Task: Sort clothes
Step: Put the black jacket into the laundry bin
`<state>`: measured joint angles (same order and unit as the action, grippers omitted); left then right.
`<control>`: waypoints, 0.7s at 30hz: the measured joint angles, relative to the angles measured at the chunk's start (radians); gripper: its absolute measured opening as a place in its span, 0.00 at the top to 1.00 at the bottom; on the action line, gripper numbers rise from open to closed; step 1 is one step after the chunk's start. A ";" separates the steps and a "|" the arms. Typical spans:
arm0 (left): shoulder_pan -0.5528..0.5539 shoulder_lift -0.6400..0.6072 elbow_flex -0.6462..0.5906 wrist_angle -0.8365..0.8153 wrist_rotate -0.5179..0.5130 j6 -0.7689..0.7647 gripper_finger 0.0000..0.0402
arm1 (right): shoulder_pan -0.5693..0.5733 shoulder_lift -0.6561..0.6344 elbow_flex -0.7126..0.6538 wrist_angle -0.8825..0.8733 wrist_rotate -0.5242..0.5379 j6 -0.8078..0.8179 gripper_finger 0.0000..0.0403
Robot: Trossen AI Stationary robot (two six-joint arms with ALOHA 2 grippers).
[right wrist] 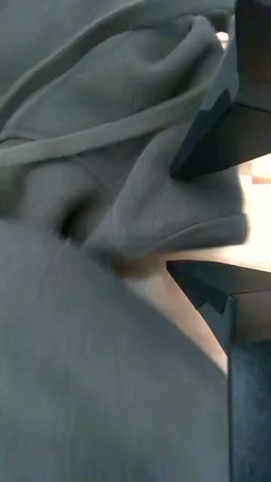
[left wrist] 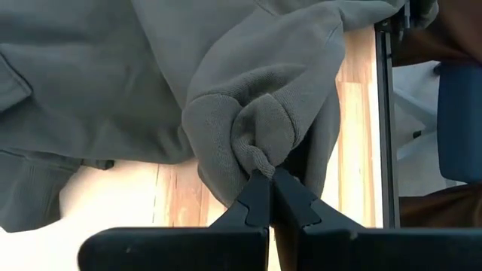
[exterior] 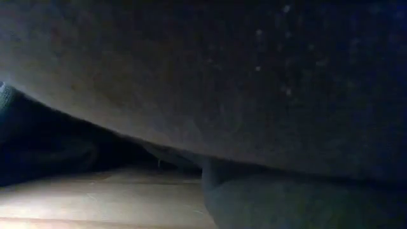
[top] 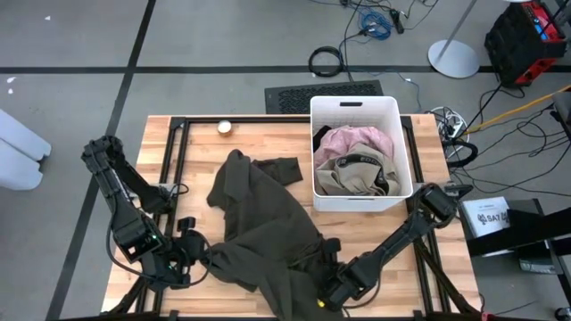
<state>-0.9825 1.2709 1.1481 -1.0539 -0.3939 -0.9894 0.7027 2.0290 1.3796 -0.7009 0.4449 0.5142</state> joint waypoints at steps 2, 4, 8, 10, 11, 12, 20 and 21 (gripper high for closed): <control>0.000 0.000 0.000 0.000 0.000 0.000 1.00 | -0.018 0.015 0.000 -0.007 -0.018 0.026 0.58; 0.000 0.000 0.000 0.002 0.000 0.000 1.00 | -0.034 0.023 0.000 -0.020 -0.067 0.052 0.65; 0.000 0.000 0.000 0.007 -0.020 0.005 1.00 | -0.049 0.024 0.002 -0.020 -0.142 0.042 0.92; 0.000 0.002 0.000 0.010 -0.064 0.013 1.00 | -0.050 0.015 0.002 -0.029 -0.152 0.036 0.97; 0.000 0.002 0.000 0.019 -0.084 0.034 1.00 | -0.050 0.007 0.001 -0.037 -0.152 0.044 0.97; 0.000 0.002 0.000 0.041 -0.105 0.061 1.00 | -0.050 -0.006 0.000 -0.049 -0.155 0.047 0.98; 0.000 0.003 0.011 0.256 -0.165 0.305 1.00 | -0.024 -0.219 0.116 -0.195 0.027 0.039 1.00; 0.000 0.003 0.020 0.283 -0.175 0.335 1.00 | -0.014 -0.249 0.143 -0.200 0.063 0.017 1.00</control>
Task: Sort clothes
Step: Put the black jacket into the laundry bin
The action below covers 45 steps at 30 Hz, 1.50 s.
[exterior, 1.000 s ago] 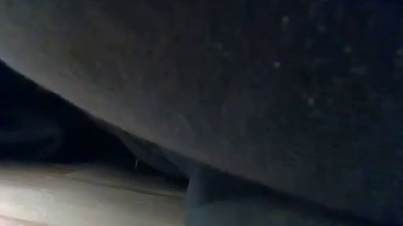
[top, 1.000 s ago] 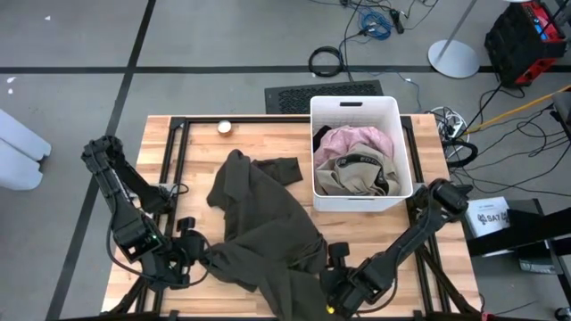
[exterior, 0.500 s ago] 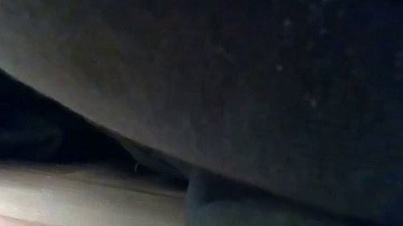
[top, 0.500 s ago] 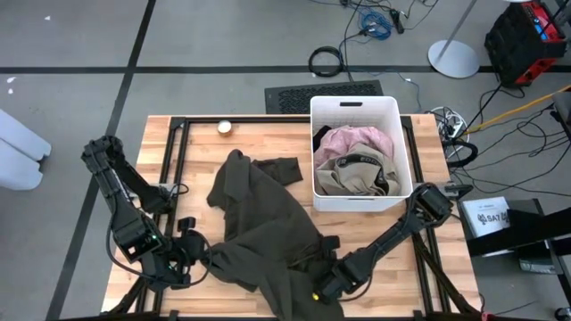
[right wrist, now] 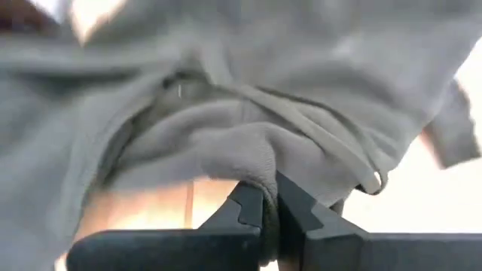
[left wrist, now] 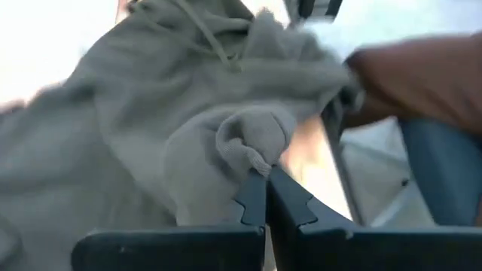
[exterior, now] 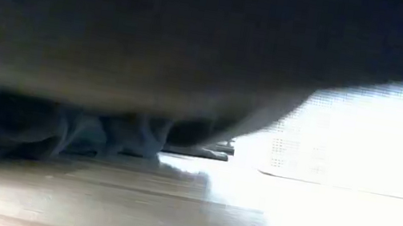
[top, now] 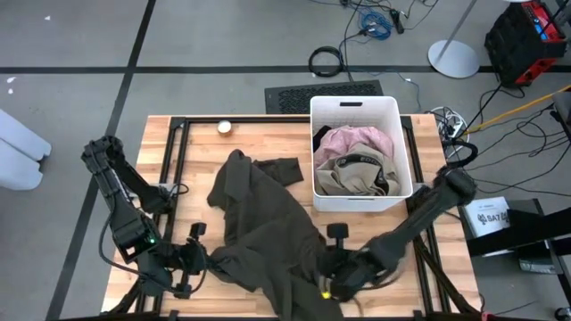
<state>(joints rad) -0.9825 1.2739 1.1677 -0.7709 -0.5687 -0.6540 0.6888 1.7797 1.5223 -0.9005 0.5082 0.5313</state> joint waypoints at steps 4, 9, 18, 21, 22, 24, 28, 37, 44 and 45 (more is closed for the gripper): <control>-0.011 0.000 0.045 0.127 -0.058 0.181 1.00 | 0.046 -0.117 0.134 0.014 0.143 -0.121 1.00; -0.052 0.000 0.129 0.334 -0.112 0.500 1.00 | 0.119 -0.185 0.314 0.156 0.261 -0.439 1.00; -0.149 0.000 0.354 0.758 -0.364 1.255 1.00 | 0.180 -0.188 0.637 0.463 0.243 -1.135 1.00; -0.155 0.000 0.442 0.826 -0.371 1.420 1.00 | 0.178 -0.187 0.716 0.495 0.140 -1.274 1.00; -0.157 0.000 0.474 0.826 -0.375 1.453 1.00 | 0.174 -0.187 0.735 0.507 0.102 -1.309 1.00; -0.157 -0.001 0.524 0.825 -0.385 1.508 1.00 | 0.162 -0.187 0.766 0.534 0.036 -1.378 1.00; -0.155 -0.001 0.606 0.823 -0.432 1.625 1.00 | 0.093 -0.186 0.809 0.550 -0.022 -1.455 1.00; 0.011 -0.014 0.689 0.820 -0.696 1.745 1.00 | -0.357 -0.185 0.833 0.425 -0.254 -1.196 1.00; 0.157 -0.046 0.828 0.825 -0.705 1.865 1.00 | -0.775 -0.166 0.833 0.632 -0.758 -0.861 1.00; 0.160 -0.047 0.854 0.825 -0.698 1.884 1.00 | -0.815 -0.164 0.833 0.663 -0.828 -0.809 1.00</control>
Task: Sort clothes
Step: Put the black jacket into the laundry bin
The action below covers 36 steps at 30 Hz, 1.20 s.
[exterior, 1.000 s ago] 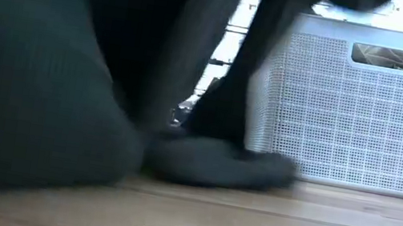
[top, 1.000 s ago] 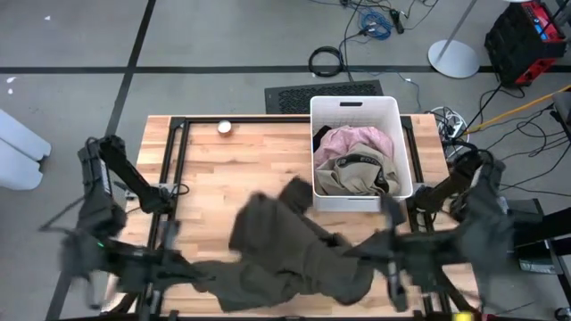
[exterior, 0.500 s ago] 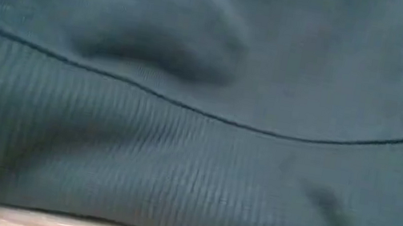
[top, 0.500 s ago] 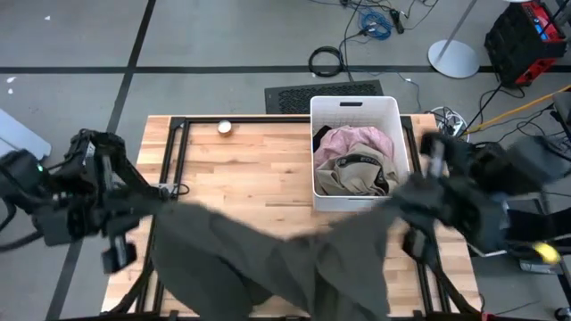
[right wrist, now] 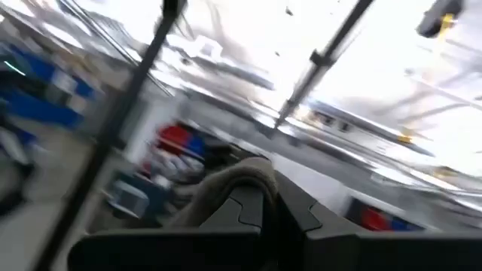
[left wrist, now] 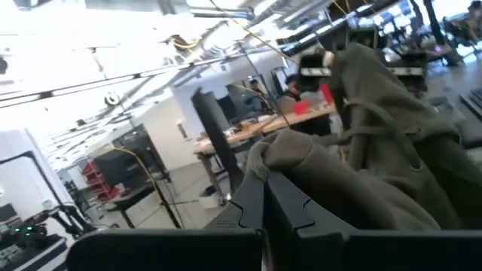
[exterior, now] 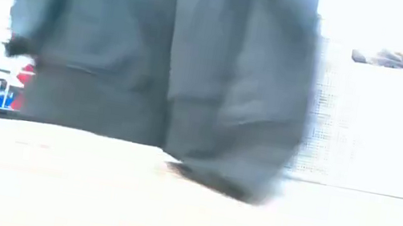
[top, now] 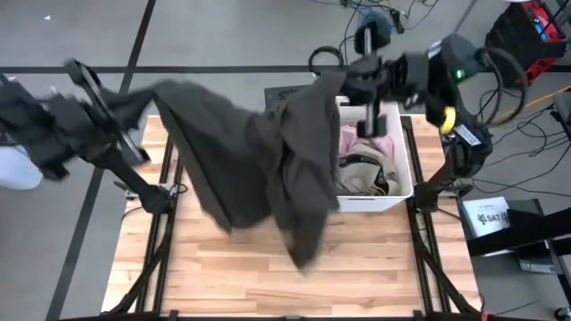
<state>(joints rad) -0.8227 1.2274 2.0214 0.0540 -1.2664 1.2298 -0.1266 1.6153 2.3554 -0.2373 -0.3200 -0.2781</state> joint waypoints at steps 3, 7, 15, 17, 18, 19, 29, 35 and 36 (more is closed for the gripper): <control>-0.005 -0.001 0.063 -0.016 0.008 0.016 1.00 | -0.088 -0.003 0.000 0.025 -0.160 0.124 1.00; -0.042 -0.003 0.070 -0.045 0.007 0.006 1.00 | -0.120 -0.026 0.000 -0.060 -0.243 0.198 1.00; -0.096 0.026 -0.046 -0.548 0.041 -0.496 1.00 | 0.099 -0.026 -0.017 -0.496 -0.202 0.103 1.00; -0.098 0.043 -0.098 -0.659 0.051 -0.650 1.00 | 0.193 -0.009 -0.055 -0.512 -0.105 0.094 1.00; -0.097 0.051 -0.128 -0.704 0.059 -0.731 1.00 | 0.241 -0.001 -0.077 -0.507 -0.061 0.094 1.00; -0.099 0.057 -0.160 -0.746 0.064 -0.811 1.00 | 0.291 0.010 -0.099 -0.498 -0.023 0.093 1.00; -0.261 0.159 -0.383 -0.801 0.115 -1.206 1.00 | 0.644 0.165 -0.203 -0.347 0.298 0.147 1.00; -0.368 0.261 -0.389 -0.808 0.037 -1.343 1.00 | 0.780 0.258 -0.202 -0.391 0.662 0.212 1.00; -0.378 0.269 -0.390 -0.823 0.025 -1.373 1.00 | 0.784 0.265 -0.203 -0.434 0.729 0.233 1.00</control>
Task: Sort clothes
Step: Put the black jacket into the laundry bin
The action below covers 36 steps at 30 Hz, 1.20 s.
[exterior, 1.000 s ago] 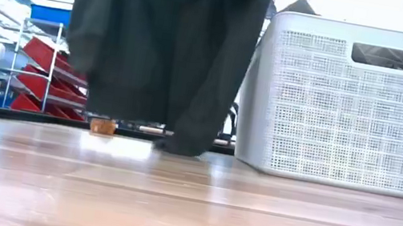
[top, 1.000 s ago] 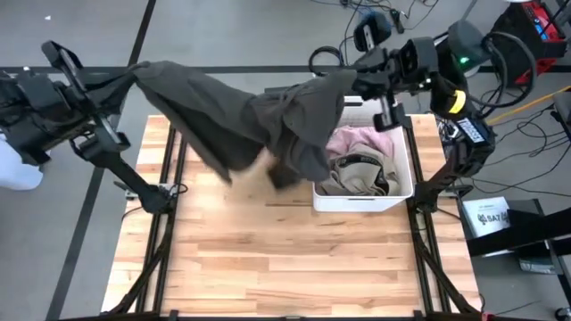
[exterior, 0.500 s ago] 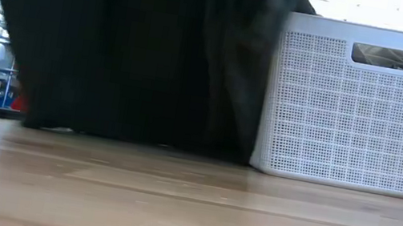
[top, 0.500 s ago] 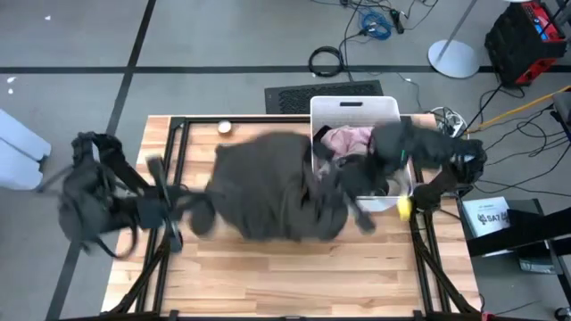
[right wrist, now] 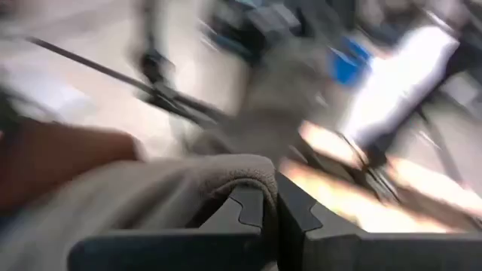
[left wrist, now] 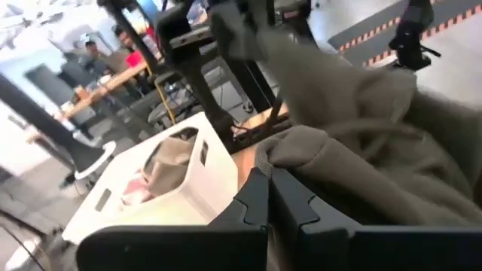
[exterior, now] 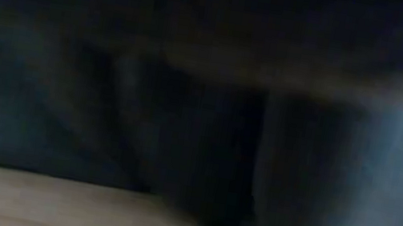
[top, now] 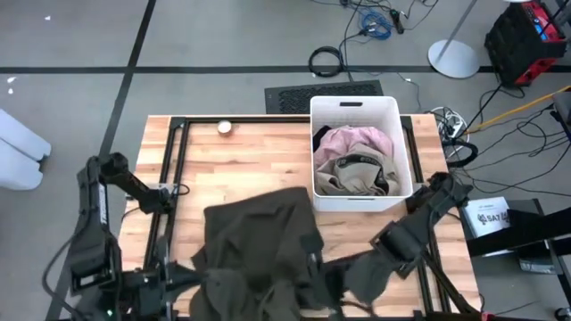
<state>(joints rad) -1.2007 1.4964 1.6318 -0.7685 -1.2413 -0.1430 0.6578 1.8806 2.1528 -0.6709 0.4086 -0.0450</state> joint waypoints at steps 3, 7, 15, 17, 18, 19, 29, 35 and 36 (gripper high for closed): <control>-0.001 0.008 0.001 -0.134 -0.037 -0.157 1.00 | -0.028 0.004 0.001 -0.117 0.116 0.122 1.00; 0.053 -0.008 0.001 -0.375 -0.020 -0.389 1.00 | -0.117 0.004 0.002 -0.197 0.043 0.232 1.00; 0.164 -0.062 -0.188 -0.615 0.110 -0.828 1.00 | -0.284 0.002 -0.156 -0.229 -0.156 0.282 1.00; 0.181 -0.075 -0.283 -0.615 0.151 -0.924 1.00 | -0.305 0.003 -0.252 -0.198 -0.194 0.297 1.00; 0.190 -0.079 -0.334 -0.611 0.177 -0.975 1.00 | -0.315 0.003 -0.304 -0.170 -0.207 0.302 1.00; 0.199 -0.081 -0.382 -0.596 0.209 -1.017 1.00 | -0.325 0.003 -0.351 -0.146 -0.213 0.313 1.00; 0.285 -0.088 -0.711 -0.216 0.551 -1.065 0.99 | -0.373 0.003 -0.713 0.100 -0.286 0.427 1.00; 0.336 -0.088 -0.726 -0.180 0.725 -1.000 0.86 | -0.375 0.003 -0.723 0.097 -0.340 0.445 0.99; 0.343 -0.088 -0.720 -0.181 0.774 -0.957 0.83 | -0.376 0.003 -0.715 0.092 -0.354 0.445 0.97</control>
<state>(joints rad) -0.8581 1.4082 0.9119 -0.9497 -0.4675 -1.0996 0.2821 1.8835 1.4379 -0.5784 0.0549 0.4000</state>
